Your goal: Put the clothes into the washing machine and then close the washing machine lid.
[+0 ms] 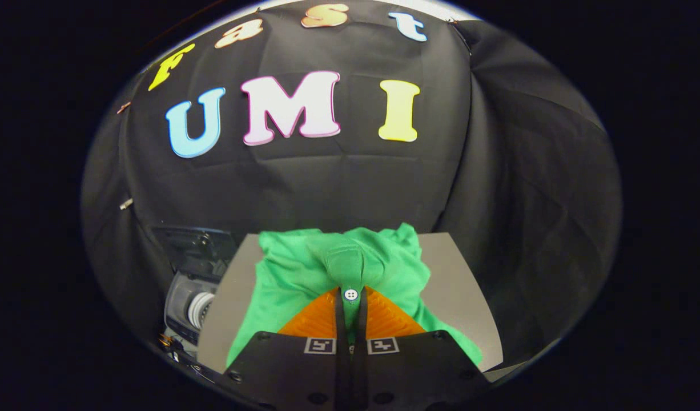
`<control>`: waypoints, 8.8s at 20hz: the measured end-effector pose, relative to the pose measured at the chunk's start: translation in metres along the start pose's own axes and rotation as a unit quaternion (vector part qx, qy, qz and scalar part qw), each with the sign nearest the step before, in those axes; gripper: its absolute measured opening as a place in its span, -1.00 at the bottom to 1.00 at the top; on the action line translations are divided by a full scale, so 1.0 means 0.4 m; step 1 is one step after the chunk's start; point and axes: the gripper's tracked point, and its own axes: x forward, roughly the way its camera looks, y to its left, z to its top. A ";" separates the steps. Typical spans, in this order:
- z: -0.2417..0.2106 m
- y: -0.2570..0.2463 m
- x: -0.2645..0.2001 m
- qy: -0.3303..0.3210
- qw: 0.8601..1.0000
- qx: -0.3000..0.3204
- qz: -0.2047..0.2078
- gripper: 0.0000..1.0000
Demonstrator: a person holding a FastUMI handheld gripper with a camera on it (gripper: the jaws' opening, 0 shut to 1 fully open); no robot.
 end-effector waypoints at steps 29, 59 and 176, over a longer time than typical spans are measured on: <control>0.056 0.945 -0.129 -0.072 0.944 -0.114 0.302 -0.90; -0.464 1.019 0.353 0.194 0.932 -0.185 0.243 -0.87; -0.227 0.846 -0.141 -0.139 0.971 -0.034 0.194 0.98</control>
